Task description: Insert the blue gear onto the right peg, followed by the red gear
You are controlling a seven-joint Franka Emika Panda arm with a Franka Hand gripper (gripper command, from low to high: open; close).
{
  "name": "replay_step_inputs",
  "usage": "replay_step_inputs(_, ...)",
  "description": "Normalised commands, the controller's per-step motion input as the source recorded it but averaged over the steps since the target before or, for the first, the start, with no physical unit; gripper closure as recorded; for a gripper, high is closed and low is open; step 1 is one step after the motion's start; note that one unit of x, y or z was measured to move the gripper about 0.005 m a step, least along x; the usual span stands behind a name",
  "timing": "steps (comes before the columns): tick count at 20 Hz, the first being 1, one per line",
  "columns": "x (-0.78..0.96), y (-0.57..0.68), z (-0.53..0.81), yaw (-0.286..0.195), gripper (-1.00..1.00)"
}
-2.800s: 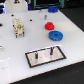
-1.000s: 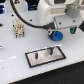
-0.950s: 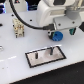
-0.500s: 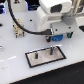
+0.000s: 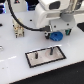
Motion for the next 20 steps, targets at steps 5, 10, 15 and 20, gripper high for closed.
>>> replay_step_inputs(5, -0.24, 0.0, -0.14, 0.0, 1.0)
replay_step_inputs(10, -0.15, 0.01, -0.06, 0.0, 1.0)
replay_step_inputs(15, 0.05, 0.01, 0.21, 0.0, 1.0)
replay_step_inputs(20, 0.21, 0.01, 0.42, 0.0, 1.0)
